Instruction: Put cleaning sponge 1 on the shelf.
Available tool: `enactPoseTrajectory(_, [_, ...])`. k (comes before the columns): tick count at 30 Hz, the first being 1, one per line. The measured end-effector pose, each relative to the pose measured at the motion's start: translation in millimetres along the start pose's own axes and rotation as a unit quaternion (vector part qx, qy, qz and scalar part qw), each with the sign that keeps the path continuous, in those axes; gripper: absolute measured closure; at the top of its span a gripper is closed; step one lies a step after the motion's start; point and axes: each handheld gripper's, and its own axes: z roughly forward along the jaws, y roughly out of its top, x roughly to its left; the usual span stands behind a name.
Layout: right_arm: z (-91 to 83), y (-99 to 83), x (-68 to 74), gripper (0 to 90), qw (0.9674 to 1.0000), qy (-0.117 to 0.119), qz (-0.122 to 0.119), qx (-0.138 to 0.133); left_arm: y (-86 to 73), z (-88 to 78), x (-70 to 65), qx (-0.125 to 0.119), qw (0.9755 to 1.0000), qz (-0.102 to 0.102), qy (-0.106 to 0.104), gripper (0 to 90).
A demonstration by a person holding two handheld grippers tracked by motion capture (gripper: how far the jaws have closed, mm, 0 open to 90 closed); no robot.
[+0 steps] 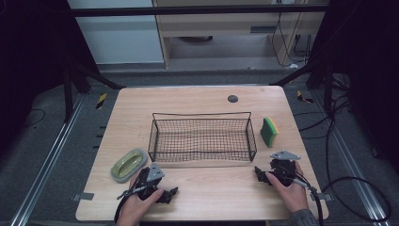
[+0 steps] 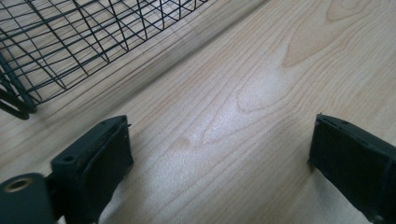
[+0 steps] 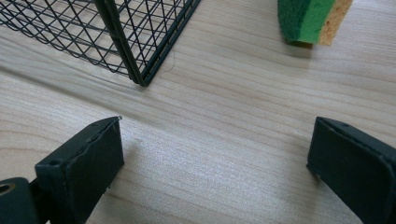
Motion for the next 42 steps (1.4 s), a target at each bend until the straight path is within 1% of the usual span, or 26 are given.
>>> enactPoseTrajectory(3, [0.1,0.0,-0.1,3.7,1.0,-0.001,-0.001,0.0,1.1,-4.9,2.4,0.007,0.9999,-0.005,-0.009,5.4])
enactPoseTrajectory(5, [0.0,0.0,0.0,3.7,1.0,-0.001,0.0,0.0,1.7,-8.5,2.6,0.019,0.9997,-0.002,-0.016,5.7])
enactPoseTrajectory(7, [-0.1,-0.1,0.0,3.7,1.0,0.0,0.0,0.0,2.1,-12.1,2.7,0.027,0.9996,0.003,-0.012,5.8])
enactPoseTrajectory(10, [-0.4,-0.5,0.2,3.7,1.0,-0.001,-0.001,0.0,1.9,-17.2,3.8,0.041,0.999,0.02,0.0,5.9])
enactPoseTrajectory(12, [-0.4,-0.9,0.0,3.7,1.0,-0.002,-0.004,-0.001,1.5,-22.6,5.9,0.041,0.9987,0.029,0.007,5.7])
enactPoseTrajectory(14, [-0.5,-1.0,0.2,3.7,1.0,-0.001,-0.004,-0.001,2.3,-29.8,9.9,0.033,0.9989,0.029,0.014,5.4])
enactPoseTrajectory(16, [-0.5,-1.0,0.2,3.7,1.0,-0.001,-0.004,-0.001,2.9,-35.2,13.2,0.028,0.9984,0.038,0.03,5.1])
enactPoseTrajectory(17, [-0.5,-1.0,0.2,3.7,1.0,-0.001,-0.004,-0.001,2.8,-39.1,16.1,0.027,0.9976,0.045,0.045,5.0])
enactPoseTrajectory(19, [-0.8,-0.5,0.4,3.7,1.0,0.0,-0.002,0.002,2.8,-46.0,22.2,0.022,0.9969,0.047,0.059,5.1])
enactPoseTrajectory(22, [-0.9,-0.2,0.4,3.7,1.0,0.0,-0.001,0.003,7.3,-56.4,33.5,0.014,0.9965,0.04,0.072,4.8])
enactPoseTrajectory(23, [-0.9,-0.2,0.4,3.7,1.0,0.0,-0.001,0.003,7.3,-56.4,33.5,0.014,0.9965,0.04,0.072,4.5])
enactPoseTrajectory(24, [-0.8,-0.1,0.4,3.7,1.0,0.0,-0.002,0.004,10.5,-59.5,38.8,0.016,0.9957,0.043,0.081,3.9])
enactPoseTrajectory(25, [-0.8,0.0,0.4,3.7,1.0,0.0,-0.002,0.004,15.7,-63.7,45.6,0.028,0.9936,0.05,0.098,3.9])
enactPoseTrajectory(26, [-0.8,0.0,0.4,3.7,1.0,0.0,-0.002,0.004,19.0,-65.7,49.2,0.034,0.9923,0.055,0.106,3.9])
enactPoseTrajectory(27, [-0.8,-0.1,0.3,3.7,1.0,0.0,-0.002,0.004,23.4,-67.7,53.0,0.046,0.9913,0.06,0.108,3.8])
enactPoseTrajectory(29, [-0.9,-0.1,0.4,3.7,1.0,0.0,-0.001,0.004,32.5,-69.8,61.4,0.048,0.9904,0.077,0.105,3.1])
enactPoseTrajectory(30, [-0.8,-0.1,0.4,3.7,1.0,0.0,-0.002,0.004,39.8,-70.5,68.1,0.05,0.9896,0.084,0.105,3.3])
enactPoseTrajectory(31, [-0.9,-0.2,0.4,3.7,1.0,0.0,-0.001,0.003,46.1,-70.5,74.2,0.059,0.9882,0.09,0.109,3.5])
enactPoseTrajectory(34, [-0.9,-0.5,0.7,3.8,1.0,0.0,0.0,0.001,64.8,-69.1,91.9,0.096,0.9833,0.106,0.113,3.4])
enactPoseTrajectory(35, [-0.8,-0.6,0.6,3.8,1.0,-0.001,-0.001,0.001,68.1,-68.8,95.3,0.105,0.9833,0.099,0.112,3.4])
enactPoseTrajectory(36, [-0.8,-0.6,0.6,3.8,1.0,-0.001,-0.001,0.001,72.4,-68.8,101.6,0.112,0.9838,0.09,0.107,3.8])
enactPoseTrajectory(37, [-0.6,-0.8,0.4,3.8,1.0,-0.002,-0.003,0.0,74.0,-69.3,105.8,0.112,0.9843,0.081,0.11,4.2])
enactPoseTrajectory(38, [-0.7,-1.1,0.4,3.9,1.0,-0.002,-0.003,-0.001,73.3,-70.0,109.7,0.105,0.9863,0.064,0.11,4.4])
enactPoseTrajectory(39, [-0.9,-1.1,0.7,3.9,1.0,-0.001,-0.001,-0.001,71.9,-70.2,114.2,0.102,0.9875,0.047,0.111,5.7])
enactPoseTrajectory(40, [-0.7,-1.2,0.5,3.8,1.0,-0.003,-0.003,-0.002,68.7,-70.6,118.0,0.113,0.9865,0.039,0.112,6.4])
enactPoseTrajectory(42, [-0.7,-1.1,0.5,3.9,1.0,-0.003,-0.004,-0.002,59.6,-74.7,121.9,0.139,0.9816,0.033,0.126,6.4])
